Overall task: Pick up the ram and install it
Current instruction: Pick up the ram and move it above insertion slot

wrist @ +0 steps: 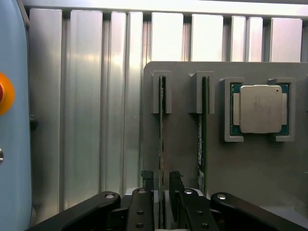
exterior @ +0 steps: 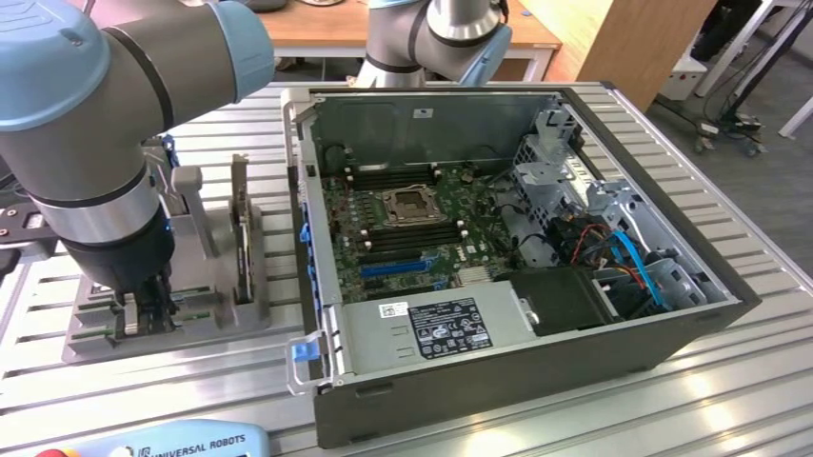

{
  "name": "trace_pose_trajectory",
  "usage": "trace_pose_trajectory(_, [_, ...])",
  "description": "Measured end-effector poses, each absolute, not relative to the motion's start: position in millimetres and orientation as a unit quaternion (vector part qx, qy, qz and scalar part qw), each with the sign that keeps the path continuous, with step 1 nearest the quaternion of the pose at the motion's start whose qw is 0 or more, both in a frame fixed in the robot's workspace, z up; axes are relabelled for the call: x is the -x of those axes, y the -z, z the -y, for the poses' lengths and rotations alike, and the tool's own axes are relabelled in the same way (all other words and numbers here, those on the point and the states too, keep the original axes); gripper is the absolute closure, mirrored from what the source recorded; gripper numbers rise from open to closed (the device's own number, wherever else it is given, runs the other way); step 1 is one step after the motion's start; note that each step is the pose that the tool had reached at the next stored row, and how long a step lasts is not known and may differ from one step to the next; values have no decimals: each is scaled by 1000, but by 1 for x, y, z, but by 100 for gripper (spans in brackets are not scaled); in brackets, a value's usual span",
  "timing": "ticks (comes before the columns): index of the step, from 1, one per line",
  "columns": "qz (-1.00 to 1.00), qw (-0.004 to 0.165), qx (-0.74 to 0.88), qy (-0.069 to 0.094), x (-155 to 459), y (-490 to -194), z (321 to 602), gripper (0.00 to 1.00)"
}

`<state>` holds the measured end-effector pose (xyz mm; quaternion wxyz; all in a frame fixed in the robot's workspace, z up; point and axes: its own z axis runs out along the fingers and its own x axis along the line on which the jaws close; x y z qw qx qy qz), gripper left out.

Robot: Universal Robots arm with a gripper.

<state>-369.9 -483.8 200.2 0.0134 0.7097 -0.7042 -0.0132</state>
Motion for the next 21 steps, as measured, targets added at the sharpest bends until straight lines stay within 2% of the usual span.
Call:
trace_pose_trajectory(11, [704,14,-710,13,370,-200,482,73])
trace_pose_trajectory(14, [704,14,-710,13,370,-200,482,75])
trace_pose_trajectory(15, [704,14,-710,13,370,-200,482,81])
trace_pose_trajectory(21, [704,14,-710,13,370,-200,482,81])
